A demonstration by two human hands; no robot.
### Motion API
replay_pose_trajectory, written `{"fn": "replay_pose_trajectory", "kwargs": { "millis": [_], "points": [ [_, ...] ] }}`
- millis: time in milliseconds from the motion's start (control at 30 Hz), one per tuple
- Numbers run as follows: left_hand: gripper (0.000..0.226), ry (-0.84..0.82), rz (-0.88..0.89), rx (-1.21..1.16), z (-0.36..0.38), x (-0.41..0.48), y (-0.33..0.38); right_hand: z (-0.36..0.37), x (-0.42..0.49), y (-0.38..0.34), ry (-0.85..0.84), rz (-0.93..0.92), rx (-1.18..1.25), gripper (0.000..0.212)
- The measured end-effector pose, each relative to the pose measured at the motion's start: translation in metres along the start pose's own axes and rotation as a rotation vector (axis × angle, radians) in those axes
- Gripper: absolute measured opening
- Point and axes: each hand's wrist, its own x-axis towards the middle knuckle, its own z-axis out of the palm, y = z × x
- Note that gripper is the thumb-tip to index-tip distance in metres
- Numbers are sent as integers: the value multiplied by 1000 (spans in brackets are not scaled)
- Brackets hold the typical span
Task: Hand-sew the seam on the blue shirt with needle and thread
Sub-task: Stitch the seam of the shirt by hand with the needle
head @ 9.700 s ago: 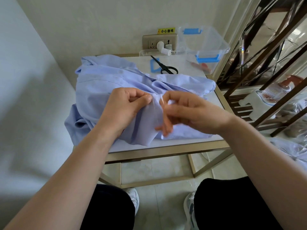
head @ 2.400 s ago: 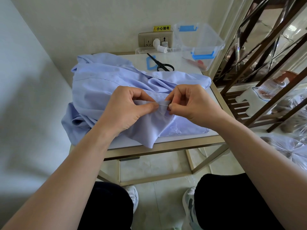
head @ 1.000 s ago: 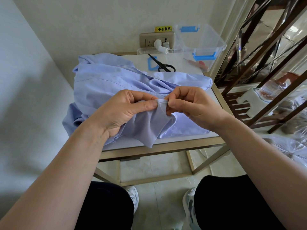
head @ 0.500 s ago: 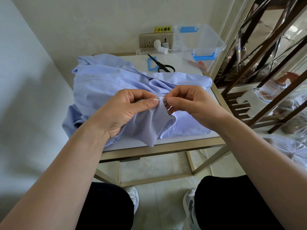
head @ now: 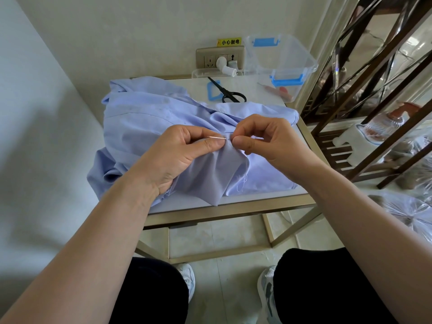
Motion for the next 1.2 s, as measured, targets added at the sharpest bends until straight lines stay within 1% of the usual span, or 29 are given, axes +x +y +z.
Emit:
{"fn": "replay_pose_trajectory", "kwargs": {
  "millis": [133,200,300,400,500,567,633,667,700,733,800,867,933,967,1000,1033,1067,1167,1200],
  "points": [
    [15,-39,-23,10,1,-1,-1,3,0,-2,2,-16,-15,11],
    [11,7,0,23,2,0,-2,4,-1,-5,36,-45,-45,8],
    [12,81,21,87,5,3,-3,6,-1,-9,94,-128,-124,7],
    [13,66,35,142,7,2,-3,12,-2,-8,83,-237,-231,5],
    [13,73,39,159,8,2,-2,13,1,-3,115,-337,-307,5],
    [23,89,46,213,8,3,-2,16,1,-4,137,-423,-341,2],
    [45,108,59,291,10,3,-2,24,-3,-8,143,-514,-355,4],
    [52,118,61,318,10,3,-1,27,-5,-11,119,-532,-318,4],
    [54,129,65,331,10,3,-1,28,-7,-14,67,-505,-236,4],
    [51,138,77,330,9,2,-1,27,-8,-18,-9,-425,-119,6],
    [31,161,104,307,6,0,0,18,-8,-23,-219,-199,113,7],
    [17,197,96,230,3,1,-3,4,-9,-25,-452,42,265,4],
    [15,236,74,175,-1,2,-6,-8,-12,-27,-692,229,325,4],
    [15,249,70,175,-1,3,-7,-12,-14,-28,-773,281,309,5],
    [17,255,68,178,-2,3,-7,-14,-16,-29,-796,305,270,5],
    [19,258,69,180,-1,4,-7,-15,-16,-28,-755,306,216,4],
    [19,260,74,180,-1,4,-6,-13,-15,-26,-646,290,156,5],
    [15,259,87,171,2,3,-3,3,-9,-22,-168,172,-6,13],
    [13,254,84,162,3,2,-2,8,-7,-22,-63,126,-29,14]
  ]
}}
